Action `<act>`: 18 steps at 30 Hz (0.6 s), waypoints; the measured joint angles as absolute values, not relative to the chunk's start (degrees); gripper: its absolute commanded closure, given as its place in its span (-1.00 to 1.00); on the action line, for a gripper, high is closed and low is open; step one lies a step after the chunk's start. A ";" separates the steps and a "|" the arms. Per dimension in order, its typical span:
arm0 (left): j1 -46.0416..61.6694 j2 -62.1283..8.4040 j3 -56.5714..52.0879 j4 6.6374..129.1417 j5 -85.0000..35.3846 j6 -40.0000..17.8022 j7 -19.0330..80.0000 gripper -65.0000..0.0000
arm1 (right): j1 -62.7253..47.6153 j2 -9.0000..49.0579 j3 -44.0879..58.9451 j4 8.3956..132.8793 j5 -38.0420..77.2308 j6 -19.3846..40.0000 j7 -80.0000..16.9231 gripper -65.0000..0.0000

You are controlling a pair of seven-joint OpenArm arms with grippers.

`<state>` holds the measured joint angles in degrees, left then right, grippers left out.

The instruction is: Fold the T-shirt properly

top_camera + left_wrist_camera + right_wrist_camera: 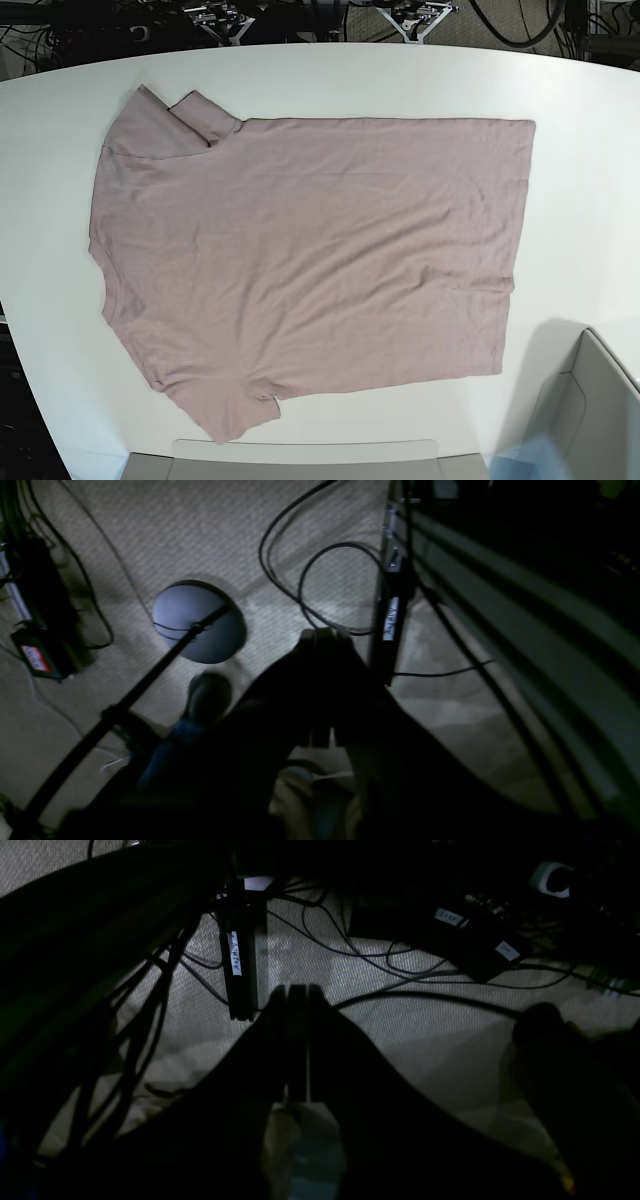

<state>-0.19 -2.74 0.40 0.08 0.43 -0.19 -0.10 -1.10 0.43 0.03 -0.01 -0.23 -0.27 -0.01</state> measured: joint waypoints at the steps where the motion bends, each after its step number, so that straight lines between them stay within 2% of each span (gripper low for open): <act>1: -0.16 -2.90 0.40 0.08 0.43 -0.16 -0.12 0.99 | -1.30 0.45 -0.08 -0.01 -0.23 -0.27 -0.34 0.99; 14: 1.43 -4.73 0.38 0.08 0.43 -0.19 -0.10 0.99 | -0.82 0.45 -0.05 0.75 -0.27 -0.27 -0.16 0.99; 18: 1.26 -4.60 0.40 0.08 0.43 -0.16 -0.14 0.99 | -1.93 0.43 -0.05 1.63 -1.69 -0.27 3.57 0.99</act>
<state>1.26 -4.60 0.40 0.08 0.43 -0.16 -0.14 -1.93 0.43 -0.05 1.63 -1.69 -0.27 3.57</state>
